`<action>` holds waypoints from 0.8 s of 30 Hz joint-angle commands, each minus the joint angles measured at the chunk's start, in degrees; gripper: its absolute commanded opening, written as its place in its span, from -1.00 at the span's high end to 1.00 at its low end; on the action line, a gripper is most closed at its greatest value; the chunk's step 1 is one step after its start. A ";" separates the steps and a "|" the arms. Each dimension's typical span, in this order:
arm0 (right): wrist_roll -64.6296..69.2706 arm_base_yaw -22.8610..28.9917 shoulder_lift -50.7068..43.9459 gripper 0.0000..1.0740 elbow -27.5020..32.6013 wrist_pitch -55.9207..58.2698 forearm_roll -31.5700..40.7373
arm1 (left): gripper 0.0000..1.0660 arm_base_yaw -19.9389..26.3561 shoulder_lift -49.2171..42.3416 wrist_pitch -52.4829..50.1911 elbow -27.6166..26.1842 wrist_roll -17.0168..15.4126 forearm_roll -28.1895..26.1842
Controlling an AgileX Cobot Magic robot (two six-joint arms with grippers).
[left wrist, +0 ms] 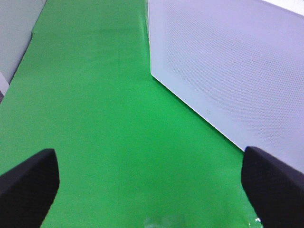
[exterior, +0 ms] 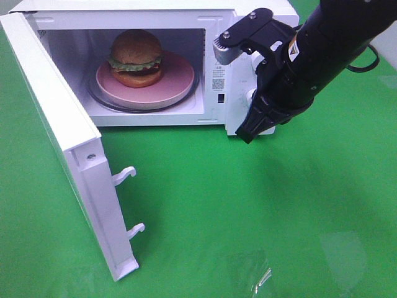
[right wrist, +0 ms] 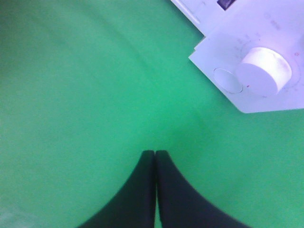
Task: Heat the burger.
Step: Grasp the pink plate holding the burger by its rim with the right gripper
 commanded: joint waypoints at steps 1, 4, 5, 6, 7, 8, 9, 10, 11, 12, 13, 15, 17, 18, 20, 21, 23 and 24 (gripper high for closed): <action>-12.66 -0.06 -0.52 0.91 -0.46 -0.34 -0.92 | -0.81 0.06 -0.97 -0.29 0.17 0.11 -0.34; -22.52 -0.06 -0.52 0.91 -0.46 -0.69 -1.15 | -0.81 0.06 -0.97 -0.29 0.17 0.11 -0.34; -22.52 -0.06 -0.52 0.91 -0.46 -0.69 -1.15 | -0.81 0.06 -0.97 -0.29 0.17 0.11 -0.34; -28.99 -0.06 -0.52 0.90 -0.46 -0.69 -2.52 | -0.81 0.06 -0.97 -0.29 0.17 0.11 -0.34; -28.99 -0.06 -0.52 0.90 -0.46 -0.69 -2.52 | -0.81 0.06 -0.97 -0.29 0.17 0.11 -0.34; -33.75 -0.06 -0.52 0.89 -0.46 -1.03 -4.01 | -0.81 0.06 -0.97 -0.29 0.17 0.11 -0.34; -36.96 -0.06 -0.52 0.86 -0.46 -1.09 -5.04 | -0.81 0.06 -0.97 -0.29 0.17 0.11 -0.34; -36.96 -0.06 -0.52 0.86 -0.46 -1.09 -5.04 | -0.81 0.06 -0.97 -0.29 0.17 0.11 -0.34; -39.42 -0.06 -0.52 0.83 -0.46 -1.09 -5.84 | -0.81 0.06 -0.97 -0.29 0.17 0.11 -0.34; -39.42 -0.06 -0.52 0.83 -0.46 -1.09 -5.84 | -0.81 0.06 -0.97 -0.29 0.17 0.11 -0.34; -41.42 -0.06 -0.52 0.78 -0.46 -1.09 -7.05 | -0.81 0.06 -0.97 -0.29 0.17 0.11 -0.34; -43.09 -0.06 -0.52 0.74 -0.46 -1.15 -8.08 | -0.81 0.06 -0.97 -0.29 0.17 0.11 -0.34; -45.72 -0.06 -0.52 0.65 -0.46 -1.78 -9.85 | -0.81 0.06 -0.97 -0.29 0.17 0.11 -0.34; -45.72 -0.06 -0.52 0.65 -0.46 -1.78 -9.85 | -0.81 0.06 -0.97 -0.29 0.17 0.11 -0.34; -48.19 -0.06 -0.52 0.51 -0.46 -3.95 -11.12 | -0.81 0.06 -0.97 -0.29 0.17 0.11 -0.34; -48.19 -0.06 -0.52 0.51 -0.46 -3.95 -11.12 | -0.81 0.06 -0.97 -0.29 0.17 0.11 -0.34; -48.64 -0.06 -0.52 0.39 -0.46 -5.84 -11.17 | -0.81 0.06 -0.97 -0.29 0.17 0.11 -0.34; -48.59 0.06 -0.52 0.23 -0.46 -8.31 -11.17 | -0.81 0.06 -0.97 -0.29 0.17 0.11 -0.34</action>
